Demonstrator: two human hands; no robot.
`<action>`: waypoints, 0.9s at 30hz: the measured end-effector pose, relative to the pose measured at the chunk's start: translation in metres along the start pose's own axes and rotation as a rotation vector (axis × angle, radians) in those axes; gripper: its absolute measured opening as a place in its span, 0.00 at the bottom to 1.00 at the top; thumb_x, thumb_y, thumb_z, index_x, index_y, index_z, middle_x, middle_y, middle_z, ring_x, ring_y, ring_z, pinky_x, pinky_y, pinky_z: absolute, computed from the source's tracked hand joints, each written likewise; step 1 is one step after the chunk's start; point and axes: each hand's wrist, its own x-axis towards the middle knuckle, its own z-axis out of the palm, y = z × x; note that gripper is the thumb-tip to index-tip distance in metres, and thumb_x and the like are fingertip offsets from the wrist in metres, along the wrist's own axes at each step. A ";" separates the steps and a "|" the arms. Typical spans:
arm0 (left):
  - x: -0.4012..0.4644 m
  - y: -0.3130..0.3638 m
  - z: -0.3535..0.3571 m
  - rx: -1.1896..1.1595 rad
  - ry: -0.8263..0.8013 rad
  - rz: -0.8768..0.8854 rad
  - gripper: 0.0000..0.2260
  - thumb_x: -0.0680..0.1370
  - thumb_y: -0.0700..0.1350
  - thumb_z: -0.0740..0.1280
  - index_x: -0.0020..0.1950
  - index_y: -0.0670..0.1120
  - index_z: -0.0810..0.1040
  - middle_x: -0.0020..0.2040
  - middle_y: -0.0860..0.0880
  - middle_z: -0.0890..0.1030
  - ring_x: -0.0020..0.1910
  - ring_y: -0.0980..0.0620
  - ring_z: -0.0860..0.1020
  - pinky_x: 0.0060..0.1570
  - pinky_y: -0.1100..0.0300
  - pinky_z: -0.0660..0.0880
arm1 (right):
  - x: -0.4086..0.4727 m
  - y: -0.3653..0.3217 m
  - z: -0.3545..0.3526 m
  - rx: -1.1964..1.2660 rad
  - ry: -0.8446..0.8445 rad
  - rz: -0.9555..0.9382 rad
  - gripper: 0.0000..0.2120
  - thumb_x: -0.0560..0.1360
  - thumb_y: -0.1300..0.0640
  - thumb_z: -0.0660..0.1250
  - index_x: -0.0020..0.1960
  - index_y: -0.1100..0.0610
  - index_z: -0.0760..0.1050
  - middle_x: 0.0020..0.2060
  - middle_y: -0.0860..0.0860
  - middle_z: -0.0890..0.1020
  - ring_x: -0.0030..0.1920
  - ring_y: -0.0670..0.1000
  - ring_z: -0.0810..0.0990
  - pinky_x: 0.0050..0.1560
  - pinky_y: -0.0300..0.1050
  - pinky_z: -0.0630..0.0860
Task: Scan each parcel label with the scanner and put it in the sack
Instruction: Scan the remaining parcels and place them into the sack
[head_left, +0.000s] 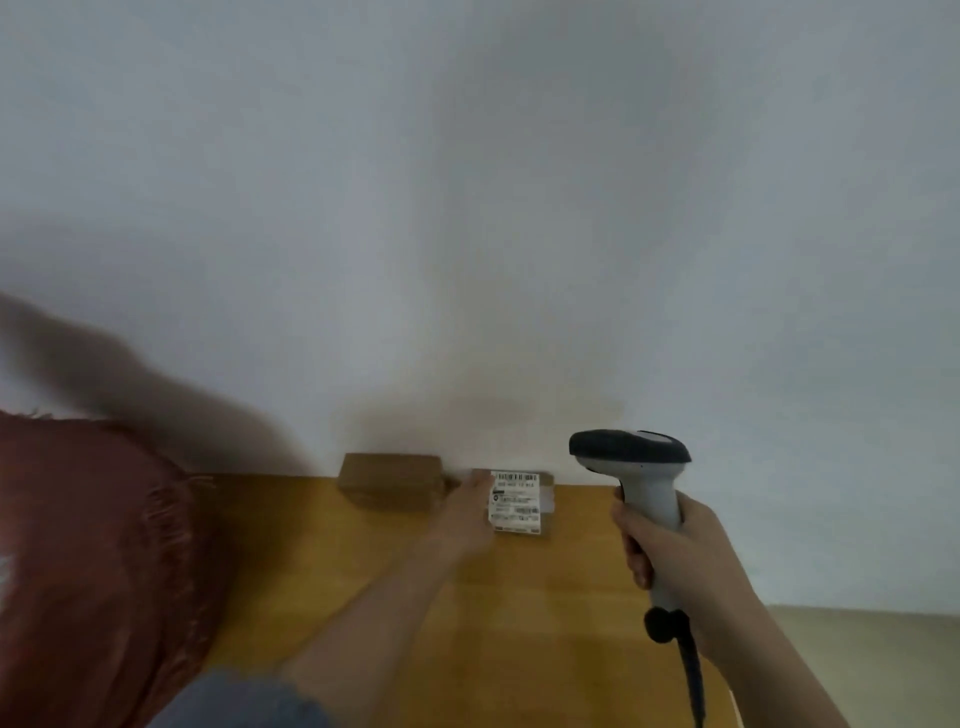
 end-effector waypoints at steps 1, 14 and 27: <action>0.011 -0.006 0.008 0.022 -0.029 0.001 0.29 0.77 0.38 0.62 0.77 0.49 0.59 0.76 0.49 0.64 0.72 0.49 0.66 0.72 0.49 0.62 | 0.006 0.005 0.001 -0.001 0.003 0.016 0.09 0.75 0.58 0.69 0.44 0.64 0.75 0.25 0.52 0.74 0.24 0.48 0.71 0.27 0.42 0.71; 0.036 -0.061 0.050 0.210 -0.172 -0.056 0.48 0.67 0.57 0.77 0.78 0.50 0.51 0.71 0.45 0.62 0.70 0.44 0.62 0.69 0.47 0.63 | 0.041 0.026 0.043 -0.036 -0.043 0.064 0.03 0.76 0.59 0.69 0.48 0.58 0.77 0.25 0.49 0.75 0.24 0.47 0.72 0.28 0.41 0.72; -0.059 -0.045 -0.035 -0.266 0.354 0.097 0.39 0.62 0.39 0.78 0.68 0.51 0.62 0.62 0.55 0.66 0.60 0.52 0.72 0.54 0.55 0.78 | -0.016 -0.032 0.046 -0.031 -0.121 -0.144 0.08 0.74 0.56 0.69 0.41 0.58 0.73 0.24 0.49 0.74 0.24 0.47 0.71 0.27 0.40 0.72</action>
